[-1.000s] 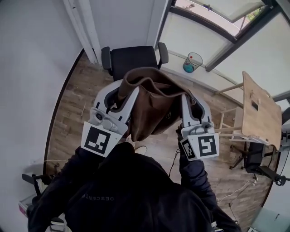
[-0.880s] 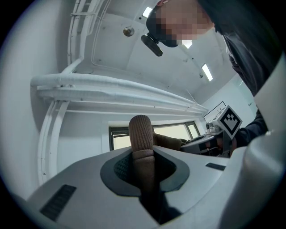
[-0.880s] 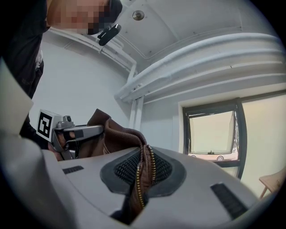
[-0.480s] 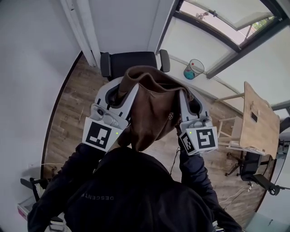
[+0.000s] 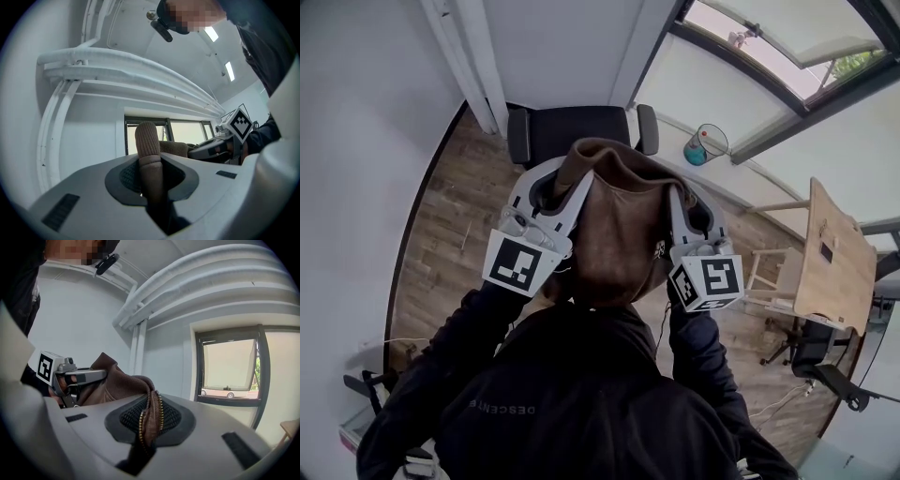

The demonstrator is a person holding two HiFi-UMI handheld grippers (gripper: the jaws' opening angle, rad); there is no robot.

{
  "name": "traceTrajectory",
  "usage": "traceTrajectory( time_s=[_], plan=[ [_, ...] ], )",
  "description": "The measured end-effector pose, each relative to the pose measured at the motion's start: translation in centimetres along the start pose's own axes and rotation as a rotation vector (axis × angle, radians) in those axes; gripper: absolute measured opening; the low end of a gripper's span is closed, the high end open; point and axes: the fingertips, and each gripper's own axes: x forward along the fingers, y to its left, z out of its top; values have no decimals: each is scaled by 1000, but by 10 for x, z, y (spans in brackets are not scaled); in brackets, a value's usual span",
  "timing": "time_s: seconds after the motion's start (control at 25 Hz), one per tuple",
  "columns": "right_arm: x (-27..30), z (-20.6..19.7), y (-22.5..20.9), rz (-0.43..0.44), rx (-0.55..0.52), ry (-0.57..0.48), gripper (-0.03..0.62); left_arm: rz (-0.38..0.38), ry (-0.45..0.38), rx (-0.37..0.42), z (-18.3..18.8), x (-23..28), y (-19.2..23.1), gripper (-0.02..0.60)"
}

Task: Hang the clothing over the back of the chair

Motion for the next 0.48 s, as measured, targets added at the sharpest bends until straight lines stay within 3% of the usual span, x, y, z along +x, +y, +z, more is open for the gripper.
traceTrajectory(
  time_s=[0.48],
  plan=[
    [55,-52,-12,144,66,122,64,134,125,-23,-62,24,26,78]
  ],
)
